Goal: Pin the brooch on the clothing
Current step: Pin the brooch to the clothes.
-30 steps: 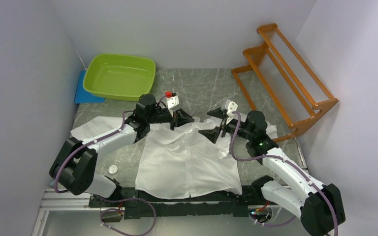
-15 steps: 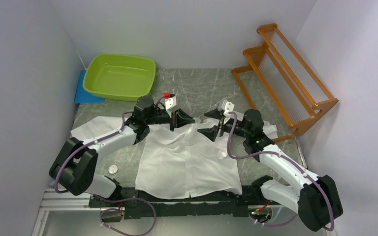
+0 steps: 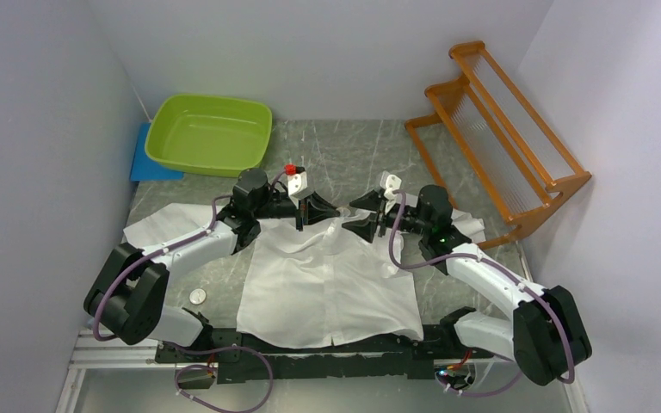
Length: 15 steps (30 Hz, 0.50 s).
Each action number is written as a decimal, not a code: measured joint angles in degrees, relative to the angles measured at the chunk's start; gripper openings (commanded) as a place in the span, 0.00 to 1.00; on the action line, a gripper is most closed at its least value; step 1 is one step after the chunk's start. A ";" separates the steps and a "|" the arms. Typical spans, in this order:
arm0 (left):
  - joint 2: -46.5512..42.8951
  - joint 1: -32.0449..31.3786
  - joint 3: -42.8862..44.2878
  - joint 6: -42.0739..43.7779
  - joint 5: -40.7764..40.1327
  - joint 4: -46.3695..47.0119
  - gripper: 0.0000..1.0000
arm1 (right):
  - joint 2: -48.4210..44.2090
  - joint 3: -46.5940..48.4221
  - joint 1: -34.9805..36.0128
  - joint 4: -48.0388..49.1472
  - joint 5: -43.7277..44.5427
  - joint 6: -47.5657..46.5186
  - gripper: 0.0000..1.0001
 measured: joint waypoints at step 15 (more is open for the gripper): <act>0.00 0.02 0.00 0.11 0.35 -0.04 0.03 | 2.34 2.97 0.00 0.66 -1.22 1.57 0.42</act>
